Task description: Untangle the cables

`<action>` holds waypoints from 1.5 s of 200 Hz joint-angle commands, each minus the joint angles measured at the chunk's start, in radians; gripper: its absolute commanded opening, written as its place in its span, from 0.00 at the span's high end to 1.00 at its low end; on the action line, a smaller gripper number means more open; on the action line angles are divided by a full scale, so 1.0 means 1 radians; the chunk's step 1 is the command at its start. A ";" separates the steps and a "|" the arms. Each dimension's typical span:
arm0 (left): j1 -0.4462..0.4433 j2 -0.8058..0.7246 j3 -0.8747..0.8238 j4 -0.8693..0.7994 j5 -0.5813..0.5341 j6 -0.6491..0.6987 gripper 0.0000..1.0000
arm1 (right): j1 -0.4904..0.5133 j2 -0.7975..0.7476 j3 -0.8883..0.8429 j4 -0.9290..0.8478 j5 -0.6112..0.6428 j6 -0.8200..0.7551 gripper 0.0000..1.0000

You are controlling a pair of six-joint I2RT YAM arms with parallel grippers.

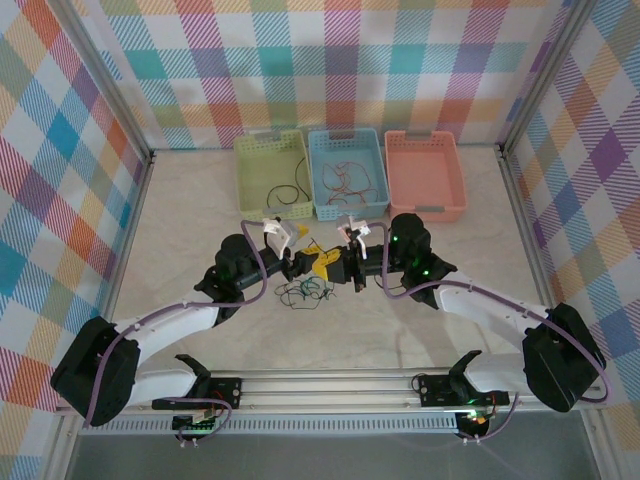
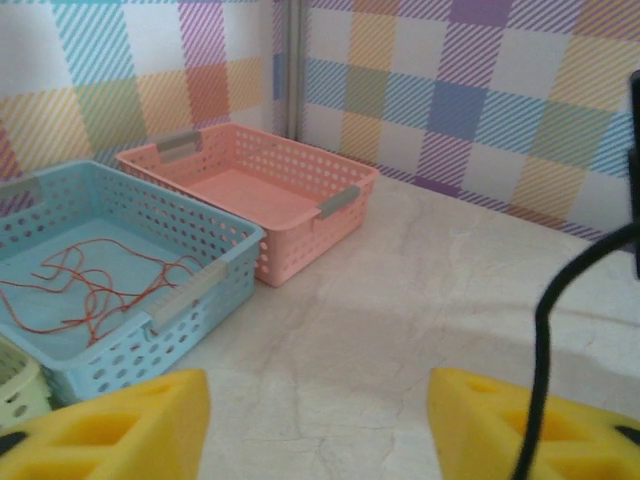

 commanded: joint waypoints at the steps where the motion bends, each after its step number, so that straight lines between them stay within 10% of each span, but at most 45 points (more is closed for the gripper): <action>1: -0.011 0.023 0.037 0.066 -0.070 -0.011 0.47 | 0.000 0.011 0.038 0.009 -0.057 0.007 1.00; 138: -0.010 0.202 0.158 0.114 -0.425 -0.066 0.41 | 0.041 0.089 0.094 -0.032 -0.173 -0.006 1.00; 300: 0.019 0.281 0.269 -0.006 -0.438 -0.068 0.43 | 0.105 0.024 0.148 -0.154 -0.303 -0.053 1.00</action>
